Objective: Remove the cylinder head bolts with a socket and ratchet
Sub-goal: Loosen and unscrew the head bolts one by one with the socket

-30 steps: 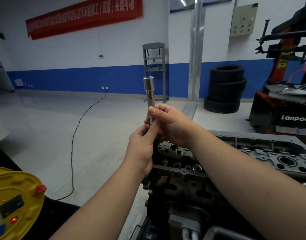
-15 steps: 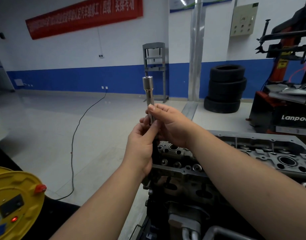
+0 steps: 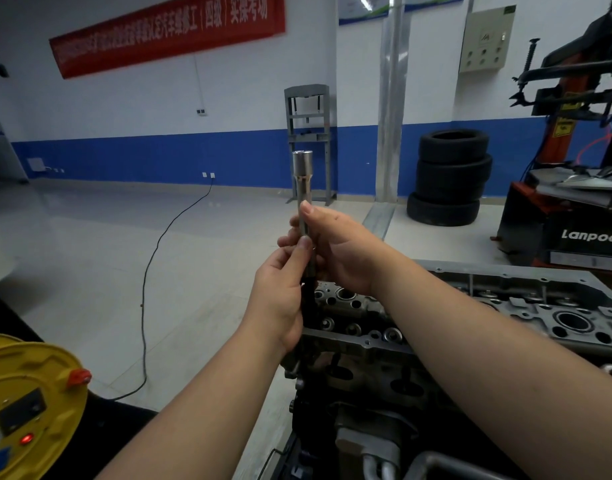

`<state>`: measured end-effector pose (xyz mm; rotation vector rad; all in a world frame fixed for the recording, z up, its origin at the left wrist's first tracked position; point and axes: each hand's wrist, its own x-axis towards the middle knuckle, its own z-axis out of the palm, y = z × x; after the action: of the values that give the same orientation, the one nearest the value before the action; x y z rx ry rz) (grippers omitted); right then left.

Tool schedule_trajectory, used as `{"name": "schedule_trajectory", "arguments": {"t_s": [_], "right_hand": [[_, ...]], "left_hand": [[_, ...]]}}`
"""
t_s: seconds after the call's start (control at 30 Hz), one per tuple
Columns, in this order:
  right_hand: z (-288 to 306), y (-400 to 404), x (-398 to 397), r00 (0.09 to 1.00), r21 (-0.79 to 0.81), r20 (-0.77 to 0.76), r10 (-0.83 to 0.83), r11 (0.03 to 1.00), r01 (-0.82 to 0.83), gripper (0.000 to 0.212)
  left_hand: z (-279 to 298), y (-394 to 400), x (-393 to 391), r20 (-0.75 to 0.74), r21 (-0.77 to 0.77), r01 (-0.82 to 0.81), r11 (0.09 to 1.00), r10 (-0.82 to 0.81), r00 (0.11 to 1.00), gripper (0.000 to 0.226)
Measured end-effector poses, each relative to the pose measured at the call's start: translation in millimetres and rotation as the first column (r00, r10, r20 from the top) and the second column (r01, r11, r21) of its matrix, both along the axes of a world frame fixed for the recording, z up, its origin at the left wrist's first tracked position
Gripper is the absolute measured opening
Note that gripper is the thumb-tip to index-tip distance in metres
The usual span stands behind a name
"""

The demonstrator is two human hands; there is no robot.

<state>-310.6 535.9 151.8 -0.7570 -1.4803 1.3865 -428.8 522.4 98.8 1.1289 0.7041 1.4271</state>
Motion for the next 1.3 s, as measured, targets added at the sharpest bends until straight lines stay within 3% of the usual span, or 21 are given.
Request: {"name": "schedule_trajectory", "arguments": {"t_s": [0.1,0.2,0.3,0.47,0.57,0.67,0.87,1.3], "right_hand": [[0.5,-0.2,-0.9,0.999,0.016,-0.038,-0.01,1.0,0.011,0.026],[0.8,-0.4,-1.3,0.999,-0.002,-0.047,-0.001,1.0,0.001,0.031],[1.6,-0.9,0.0,0.998,-0.041,-0.05,0.048,0.998,-0.05,0.037],[-0.1,1.4,-0.1,0.996,-0.065,-0.067,0.064,0.996,-0.068,0.042],[-1.8,3.0,0.3,0.997,-0.008,-0.057,0.053,0.999,-0.054,0.029],[-1.3,1.9,-0.4,0.996,0.001,-0.076,0.053,0.999,-0.053,0.025],[0.8,-0.6,2.0,0.996,-0.046,-0.063,0.068,0.996,-0.071,0.04],[0.4,-0.2,-1.6,0.999,0.036,-0.029,0.023,0.999,-0.022,0.031]], "left_hand": [[0.7,-0.2,1.0,0.004,0.013,-0.016,1.0,0.016,1.0,0.032],[1.4,0.4,0.1,-0.036,-0.013,0.025,1.0,-0.026,0.999,0.046],[2.2,-1.0,-1.5,-0.049,-0.031,0.036,0.999,-0.038,0.998,0.045],[2.6,-2.2,-0.3,-0.023,-0.025,-0.005,1.0,0.005,1.0,0.029],[1.7,-2.8,2.5,-0.042,0.007,-0.038,0.999,0.038,0.998,0.022],[2.9,-4.0,2.9,-0.034,0.004,-0.027,1.0,0.027,0.999,0.031],[1.3,-1.7,-1.1,-0.035,-0.03,0.043,0.999,-0.044,0.998,0.041],[1.5,-0.9,0.1,-0.058,-0.028,0.007,1.0,-0.008,0.998,0.038]]}}
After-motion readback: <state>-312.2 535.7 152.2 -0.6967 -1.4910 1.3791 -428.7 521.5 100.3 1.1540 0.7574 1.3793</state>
